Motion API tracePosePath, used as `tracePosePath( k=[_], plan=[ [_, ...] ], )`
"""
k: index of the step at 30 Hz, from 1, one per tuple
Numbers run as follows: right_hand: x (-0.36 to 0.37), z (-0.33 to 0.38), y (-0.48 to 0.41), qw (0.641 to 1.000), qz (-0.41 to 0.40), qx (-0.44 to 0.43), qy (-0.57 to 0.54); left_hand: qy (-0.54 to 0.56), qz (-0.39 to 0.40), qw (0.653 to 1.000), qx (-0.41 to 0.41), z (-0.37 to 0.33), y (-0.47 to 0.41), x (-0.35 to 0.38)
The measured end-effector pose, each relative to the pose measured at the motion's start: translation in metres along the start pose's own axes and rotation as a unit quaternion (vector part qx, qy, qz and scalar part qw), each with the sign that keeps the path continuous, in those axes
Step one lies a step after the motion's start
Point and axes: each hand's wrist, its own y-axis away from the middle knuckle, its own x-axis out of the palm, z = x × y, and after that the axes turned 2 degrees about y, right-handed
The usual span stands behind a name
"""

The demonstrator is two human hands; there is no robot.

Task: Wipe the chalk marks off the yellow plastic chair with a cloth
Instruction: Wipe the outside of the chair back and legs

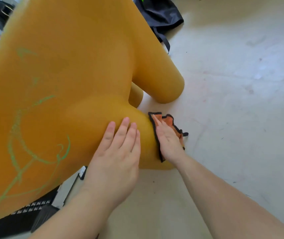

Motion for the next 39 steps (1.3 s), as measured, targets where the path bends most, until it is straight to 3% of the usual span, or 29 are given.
tracePosePath(
  k=[2,5,8,14,17,19,22,25,33,35,39],
  plan=[
    [-0.006,-0.032,-0.002,0.992,0.040,0.115,0.033,-0.010,0.010,1.000,0.020,0.002,-0.007,0.002],
    [-0.006,-0.044,0.015,0.964,0.034,0.264,-0.023,-0.008,-0.009,0.999,0.037,0.009,-0.010,-0.001],
    [0.011,-0.016,0.021,0.963,0.007,0.262,-0.071,-0.013,-0.004,0.999,0.038,0.011,-0.008,-0.002],
    [0.032,0.080,0.028,0.987,-0.052,0.076,-0.134,0.030,-0.013,0.999,0.013,0.003,-0.013,-0.009],
    [0.033,0.057,0.018,0.983,-0.128,0.034,-0.126,0.013,0.005,1.000,0.012,0.007,-0.010,-0.013],
    [0.029,0.016,0.008,0.982,-0.124,0.107,-0.094,0.005,0.014,1.000,0.014,0.008,-0.007,-0.017],
    [0.024,-0.013,0.004,0.951,-0.096,0.274,-0.103,-0.002,0.012,1.000,0.002,0.006,0.002,-0.019],
    [0.020,0.013,0.010,0.933,-0.070,0.320,-0.152,0.008,0.013,1.000,-0.015,-0.002,0.015,-0.016],
    [0.028,0.119,0.047,0.955,-0.064,0.189,-0.220,0.075,0.001,0.997,-0.036,-0.002,0.059,-0.004],
    [0.031,0.139,0.053,0.968,-0.047,0.128,-0.209,0.087,-0.015,0.995,-0.053,0.001,0.069,-0.004],
    [0.040,0.136,0.056,0.984,-0.099,0.021,-0.146,0.093,-0.046,0.991,-0.088,0.008,0.091,0.002]
  ],
)
